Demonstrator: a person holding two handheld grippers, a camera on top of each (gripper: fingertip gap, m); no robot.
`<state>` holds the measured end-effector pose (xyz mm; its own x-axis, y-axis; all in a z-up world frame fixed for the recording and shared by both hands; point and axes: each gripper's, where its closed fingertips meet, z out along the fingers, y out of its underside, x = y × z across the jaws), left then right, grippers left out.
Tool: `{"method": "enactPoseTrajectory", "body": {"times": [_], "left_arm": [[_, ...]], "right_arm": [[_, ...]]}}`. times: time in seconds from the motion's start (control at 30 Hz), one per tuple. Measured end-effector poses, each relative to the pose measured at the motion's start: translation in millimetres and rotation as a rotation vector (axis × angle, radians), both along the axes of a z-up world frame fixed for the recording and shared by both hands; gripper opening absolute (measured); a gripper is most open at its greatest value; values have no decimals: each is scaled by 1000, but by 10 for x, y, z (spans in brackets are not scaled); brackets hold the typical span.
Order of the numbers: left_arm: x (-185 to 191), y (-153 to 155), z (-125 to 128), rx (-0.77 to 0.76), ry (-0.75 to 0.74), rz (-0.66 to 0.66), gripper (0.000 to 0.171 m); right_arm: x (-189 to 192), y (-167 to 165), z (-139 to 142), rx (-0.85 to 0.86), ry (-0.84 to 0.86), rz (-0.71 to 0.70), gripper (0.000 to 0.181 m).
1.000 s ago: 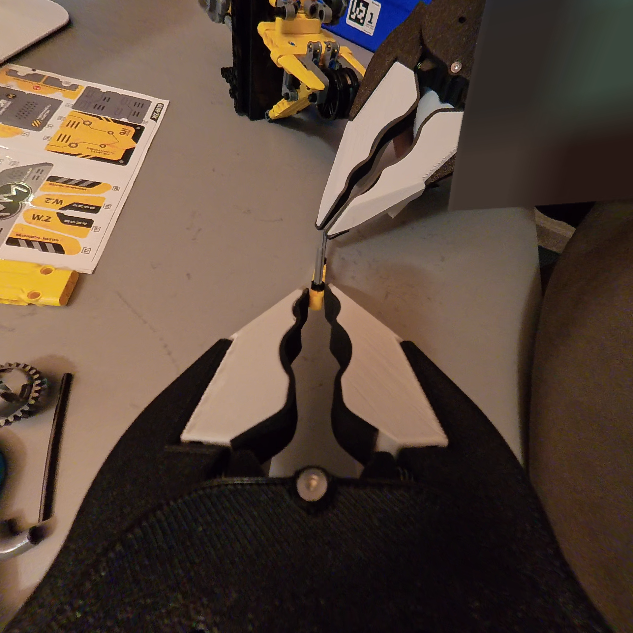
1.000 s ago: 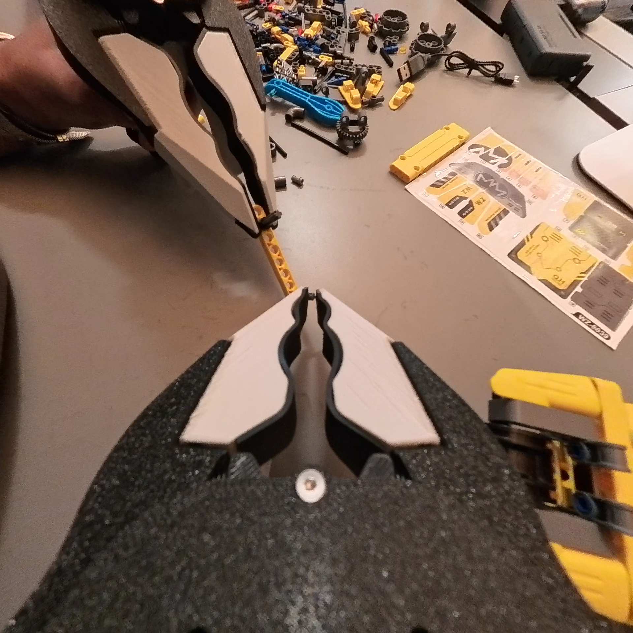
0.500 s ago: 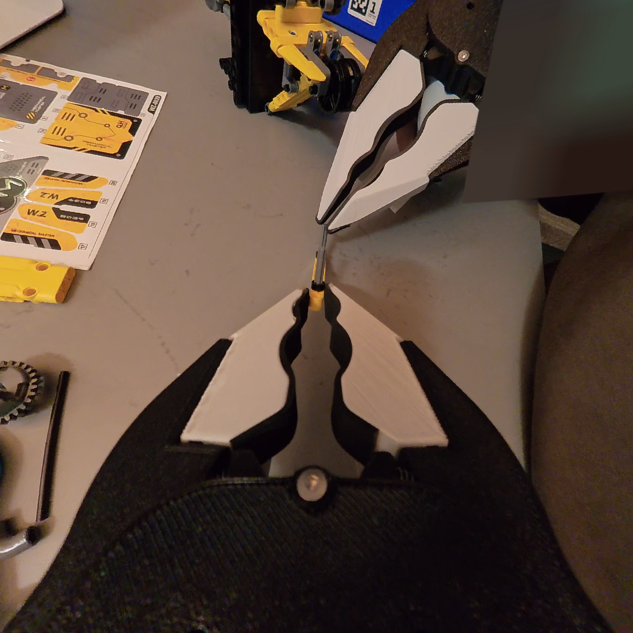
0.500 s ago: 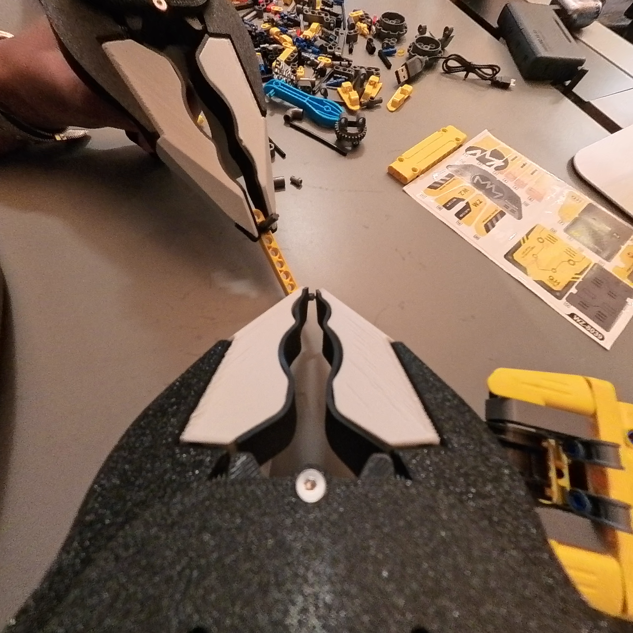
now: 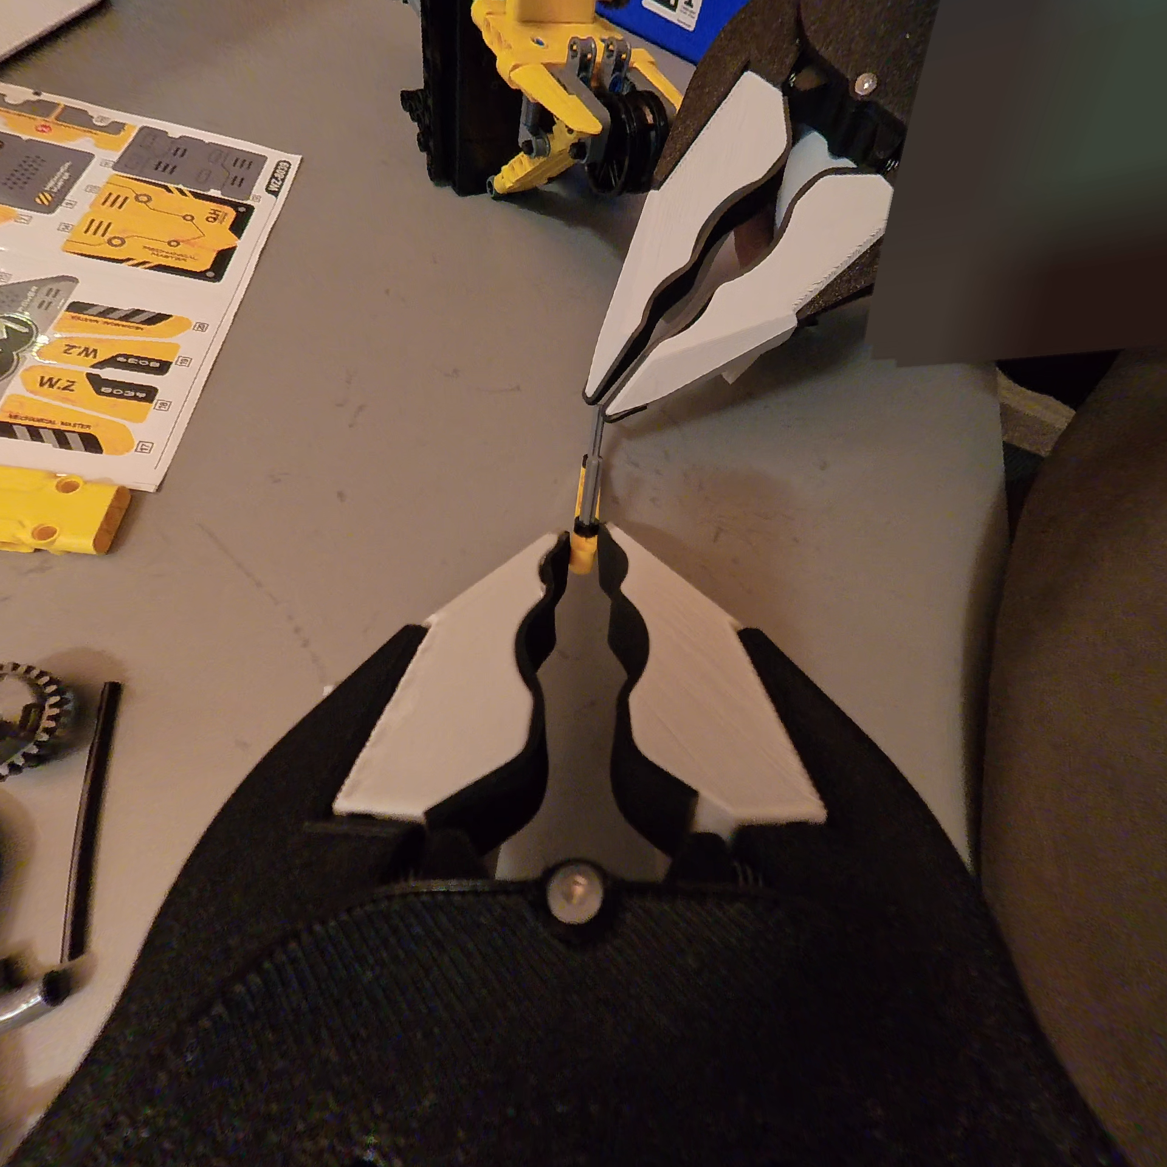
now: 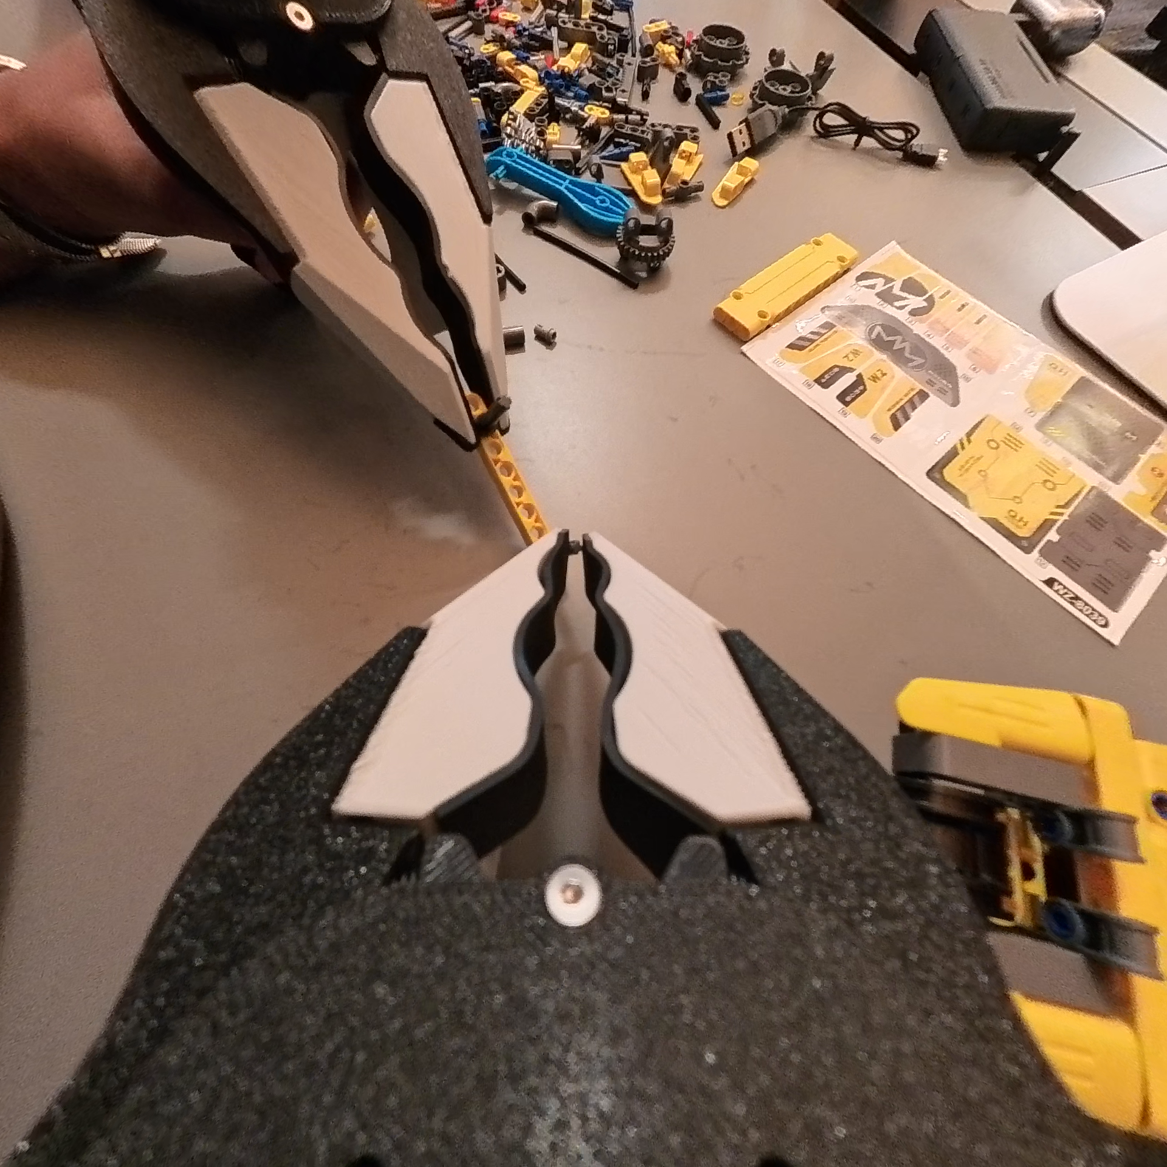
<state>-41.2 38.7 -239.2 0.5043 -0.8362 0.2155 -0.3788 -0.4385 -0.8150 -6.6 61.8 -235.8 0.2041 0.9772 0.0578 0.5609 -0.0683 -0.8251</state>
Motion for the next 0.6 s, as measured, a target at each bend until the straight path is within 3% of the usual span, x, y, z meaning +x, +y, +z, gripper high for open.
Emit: {"method": "enactPoseTrajectory", "body": {"times": [0.6], "left_arm": [[5,-21,-72,-38,26,-9,7]], "right_arm": [[-2,-6,5,-1,0,3,3]]}}
